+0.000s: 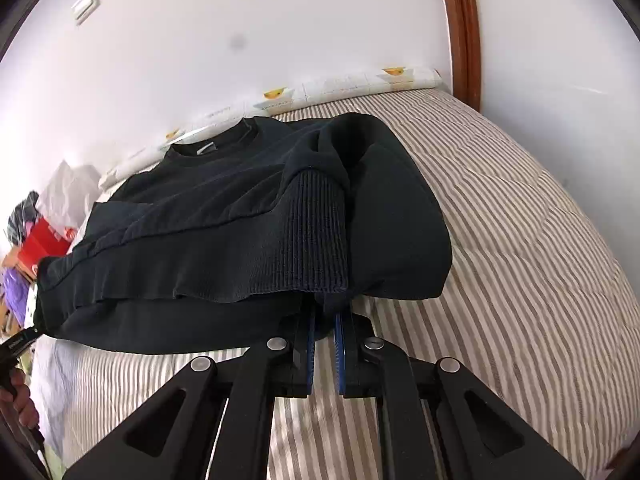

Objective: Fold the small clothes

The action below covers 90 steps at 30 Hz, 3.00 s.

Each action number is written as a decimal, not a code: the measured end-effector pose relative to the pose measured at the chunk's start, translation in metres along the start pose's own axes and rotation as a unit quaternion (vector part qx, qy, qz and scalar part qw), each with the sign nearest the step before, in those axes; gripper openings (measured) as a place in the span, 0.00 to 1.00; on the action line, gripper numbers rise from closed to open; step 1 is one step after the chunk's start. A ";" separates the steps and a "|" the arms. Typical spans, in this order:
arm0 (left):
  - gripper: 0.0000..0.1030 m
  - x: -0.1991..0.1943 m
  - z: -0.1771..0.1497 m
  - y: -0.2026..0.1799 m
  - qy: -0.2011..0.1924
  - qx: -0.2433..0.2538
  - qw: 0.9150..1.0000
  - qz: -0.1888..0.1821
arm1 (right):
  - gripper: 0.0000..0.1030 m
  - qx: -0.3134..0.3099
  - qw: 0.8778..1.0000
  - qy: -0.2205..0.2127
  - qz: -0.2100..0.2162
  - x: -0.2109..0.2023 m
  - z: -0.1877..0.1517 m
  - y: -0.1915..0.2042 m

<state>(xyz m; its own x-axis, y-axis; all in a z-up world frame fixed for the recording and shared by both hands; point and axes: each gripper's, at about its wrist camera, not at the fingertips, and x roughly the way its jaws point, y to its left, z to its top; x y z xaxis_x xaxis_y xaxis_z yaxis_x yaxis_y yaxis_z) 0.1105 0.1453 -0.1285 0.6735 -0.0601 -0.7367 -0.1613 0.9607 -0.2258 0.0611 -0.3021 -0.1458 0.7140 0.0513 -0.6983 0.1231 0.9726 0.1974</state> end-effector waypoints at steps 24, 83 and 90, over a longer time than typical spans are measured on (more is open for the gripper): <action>0.17 -0.055 -0.043 -0.021 0.014 0.068 0.996 -0.055 | 0.13 -0.084 0.996 0.017 0.027 -0.022 -0.041 0.047; 0.17 0.021 -0.016 -0.128 0.063 0.132 0.971 -0.188 | 0.10 -0.035 0.999 -0.008 -0.006 0.063 0.055 0.062; 0.17 0.022 0.004 -0.105 0.003 0.093 0.986 -0.140 | 0.08 -0.031 0.999 -0.007 0.005 0.061 0.058 0.057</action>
<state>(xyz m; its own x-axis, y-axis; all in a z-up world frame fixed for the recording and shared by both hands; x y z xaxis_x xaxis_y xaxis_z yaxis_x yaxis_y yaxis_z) 0.1447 0.0439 -0.1187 0.6677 -0.3314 -0.6666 0.1659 0.9392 -0.3007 0.1518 -0.2568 -0.1376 0.7252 0.0576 -0.6861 0.0735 0.9843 0.1604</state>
